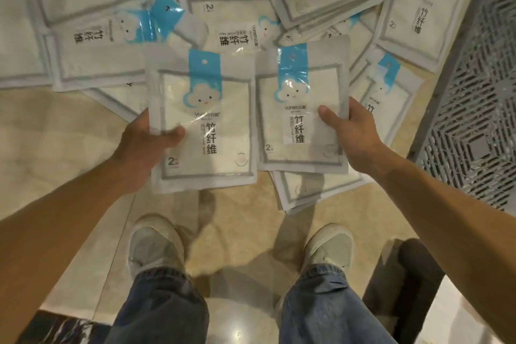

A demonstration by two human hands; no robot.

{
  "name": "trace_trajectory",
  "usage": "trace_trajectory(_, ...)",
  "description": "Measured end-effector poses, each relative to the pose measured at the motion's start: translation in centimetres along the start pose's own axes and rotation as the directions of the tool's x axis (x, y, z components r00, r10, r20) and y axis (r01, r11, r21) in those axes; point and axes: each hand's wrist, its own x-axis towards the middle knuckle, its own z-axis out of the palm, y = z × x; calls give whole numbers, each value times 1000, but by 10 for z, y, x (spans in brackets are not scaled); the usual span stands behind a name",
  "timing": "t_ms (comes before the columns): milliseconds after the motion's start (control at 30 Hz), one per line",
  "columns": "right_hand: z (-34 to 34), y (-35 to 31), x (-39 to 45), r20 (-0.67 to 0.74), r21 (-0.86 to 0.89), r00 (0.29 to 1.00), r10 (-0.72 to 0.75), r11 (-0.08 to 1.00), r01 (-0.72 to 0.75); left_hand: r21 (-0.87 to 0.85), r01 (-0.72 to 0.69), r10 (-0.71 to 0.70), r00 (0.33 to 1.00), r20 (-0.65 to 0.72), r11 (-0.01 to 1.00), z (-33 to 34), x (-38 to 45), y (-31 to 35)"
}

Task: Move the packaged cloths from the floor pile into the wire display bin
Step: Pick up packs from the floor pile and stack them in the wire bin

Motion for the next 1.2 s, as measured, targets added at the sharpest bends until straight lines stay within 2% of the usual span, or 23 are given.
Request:
trace_trajectory(133,-19,-29,-19,27,37,1000,-9,999,8,-100,2,-1,1000,10,995,-25,-26,28)
trace_trajectory(267,-38,-85,-51,36,87,999,14,996,-17,-197,-23,18,1000,-25,980,-51,-62,72)
trace_trajectory(433,-62,-190,-100,85,127,996,-19,992,8,-287,-104,93,994,-53,952,-93,-122,152)
trace_trajectory(533,-73,-267,-144,177,177,984,-3,984,-29,-330,-130,124,991,-39,935,-131,-173,211)
trace_trajectory(700,-84,-414,-253,272,226,962,36,969,-101,-397,-145,157,988,-2,906,-221,-295,311)
trace_trajectory(900,-81,-573,-413,353,163,935,-33,986,-27,-456,-274,268,960,-80,847,-328,-472,398)
trace_trajectory(1067,-66,-662,-536,442,129,888,-128,989,78,-530,-359,298,933,-200,768,-391,-608,425)
trace_trajectory(1200,-50,-695,-605,546,166,816,-191,979,118,-584,-449,323,893,-313,676,-421,-700,414)
